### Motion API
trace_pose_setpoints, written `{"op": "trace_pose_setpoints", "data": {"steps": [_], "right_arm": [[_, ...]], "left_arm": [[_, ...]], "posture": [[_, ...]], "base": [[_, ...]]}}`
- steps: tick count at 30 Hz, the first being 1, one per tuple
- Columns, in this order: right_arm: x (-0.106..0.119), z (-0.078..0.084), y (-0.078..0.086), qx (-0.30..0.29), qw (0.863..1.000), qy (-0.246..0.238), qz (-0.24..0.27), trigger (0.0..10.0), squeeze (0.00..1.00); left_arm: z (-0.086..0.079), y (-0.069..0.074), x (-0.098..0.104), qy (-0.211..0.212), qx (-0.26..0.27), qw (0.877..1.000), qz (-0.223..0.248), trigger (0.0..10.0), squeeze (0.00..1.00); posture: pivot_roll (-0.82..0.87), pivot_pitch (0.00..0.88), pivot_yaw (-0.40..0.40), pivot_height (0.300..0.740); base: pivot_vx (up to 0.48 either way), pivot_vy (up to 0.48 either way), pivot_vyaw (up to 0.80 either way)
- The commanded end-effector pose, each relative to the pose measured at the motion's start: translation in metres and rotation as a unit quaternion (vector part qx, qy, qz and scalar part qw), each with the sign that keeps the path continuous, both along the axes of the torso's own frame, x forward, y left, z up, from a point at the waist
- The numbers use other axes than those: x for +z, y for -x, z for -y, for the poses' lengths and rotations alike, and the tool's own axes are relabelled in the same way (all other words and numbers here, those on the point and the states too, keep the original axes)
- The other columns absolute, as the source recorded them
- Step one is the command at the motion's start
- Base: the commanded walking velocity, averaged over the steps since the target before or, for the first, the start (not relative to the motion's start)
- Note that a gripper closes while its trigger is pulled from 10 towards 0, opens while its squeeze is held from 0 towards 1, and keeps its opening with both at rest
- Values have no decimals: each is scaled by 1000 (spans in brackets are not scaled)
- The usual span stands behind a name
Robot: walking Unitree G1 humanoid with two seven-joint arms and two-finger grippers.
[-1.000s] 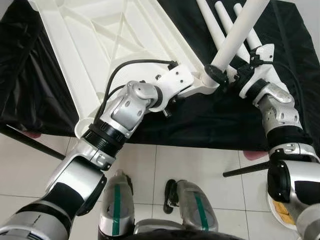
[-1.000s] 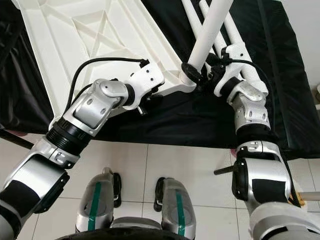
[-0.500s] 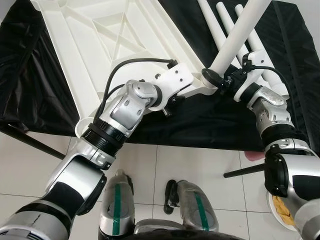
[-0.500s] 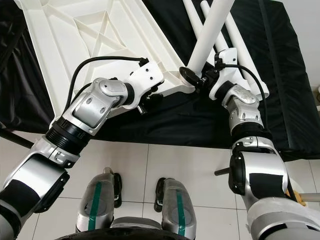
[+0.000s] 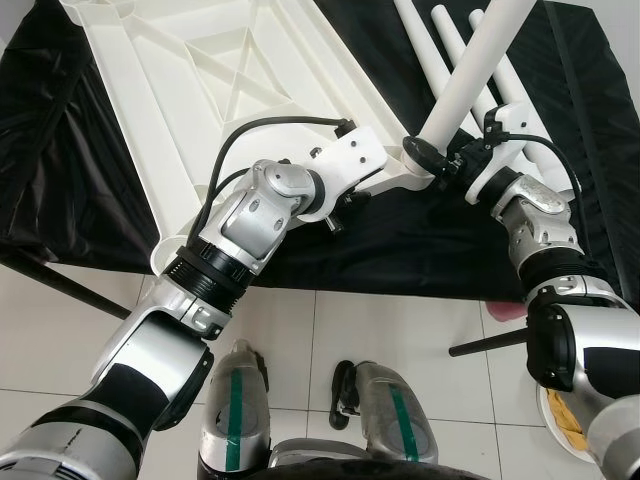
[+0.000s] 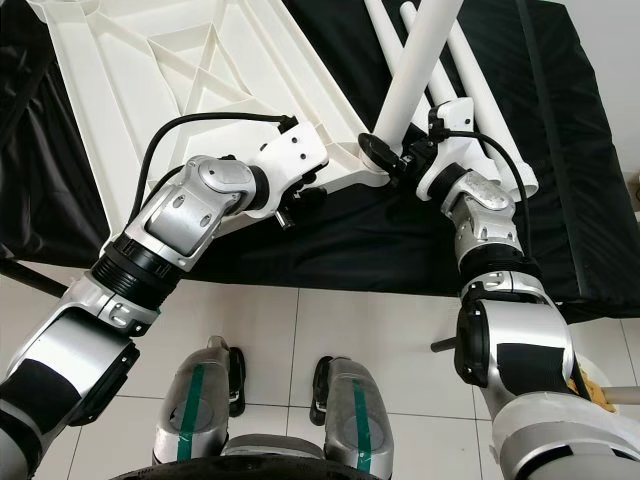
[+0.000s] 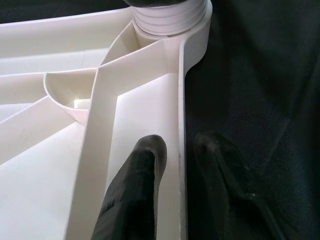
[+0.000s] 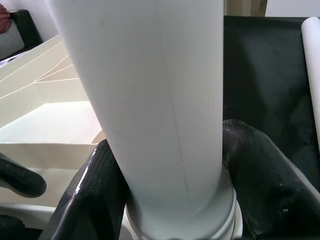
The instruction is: Building children table
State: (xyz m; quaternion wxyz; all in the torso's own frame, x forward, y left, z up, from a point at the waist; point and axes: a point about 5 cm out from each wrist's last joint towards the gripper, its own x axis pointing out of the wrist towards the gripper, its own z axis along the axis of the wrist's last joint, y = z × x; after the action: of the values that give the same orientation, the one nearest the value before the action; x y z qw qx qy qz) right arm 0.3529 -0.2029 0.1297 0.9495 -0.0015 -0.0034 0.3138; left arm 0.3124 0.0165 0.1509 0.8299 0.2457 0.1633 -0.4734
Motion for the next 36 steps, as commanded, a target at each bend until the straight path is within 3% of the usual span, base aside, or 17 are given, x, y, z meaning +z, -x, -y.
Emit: {"op": "trace_pose_setpoints", "data": {"steps": [1,5,19,22,28,29,30,32,36], "right_arm": [[-2,-5,1,-8,1000,-9,3,10000,0],[-1,-16,3,-54,998,-25,23,10000,0],[3,-31,11,-153,986,-40,51,10000,0],[6,-40,18,-206,975,-64,56,10000,0],[7,-46,22,-251,963,-89,46,10000,0],[8,-49,23,-285,953,-96,44,10000,0],[8,-49,23,-285,953,-96,44,10000,0],[10,-51,25,-330,938,-98,46,10000,0],[8,-56,27,-374,922,-89,40,10000,0]], "left_arm": [[1,1,1,0,-2,1000,-1,10000,0],[1,3,-1,1,-1,1000,-5,10000,0],[-1,6,-3,0,0,1000,-8,10000,0],[-1,6,-3,-1,-1,1000,-8,10000,0],[0,6,-3,-1,-2,1000,-7,10000,0],[0,7,-3,-2,-3,1000,-7,10000,0],[0,7,-3,-2,-3,1000,-7,10000,0],[1,7,-2,-2,-6,1000,-6,10000,0],[2,7,-3,-2,-8,1000,-5,10000,0]], "posture": [[40,23,-27,740],[40,30,-35,740],[39,38,-48,740],[38,32,-48,740],[36,25,-48,740],[36,20,-47,740],[36,20,-47,740],[35,18,-47,740],[37,6,-51,740]], "base": [[0,0,0],[0,0,0],[0,0,0],[0,0,0],[0,0,0],[0,0,0],[0,0,0],[0,0,0],[0,0,0]]}}
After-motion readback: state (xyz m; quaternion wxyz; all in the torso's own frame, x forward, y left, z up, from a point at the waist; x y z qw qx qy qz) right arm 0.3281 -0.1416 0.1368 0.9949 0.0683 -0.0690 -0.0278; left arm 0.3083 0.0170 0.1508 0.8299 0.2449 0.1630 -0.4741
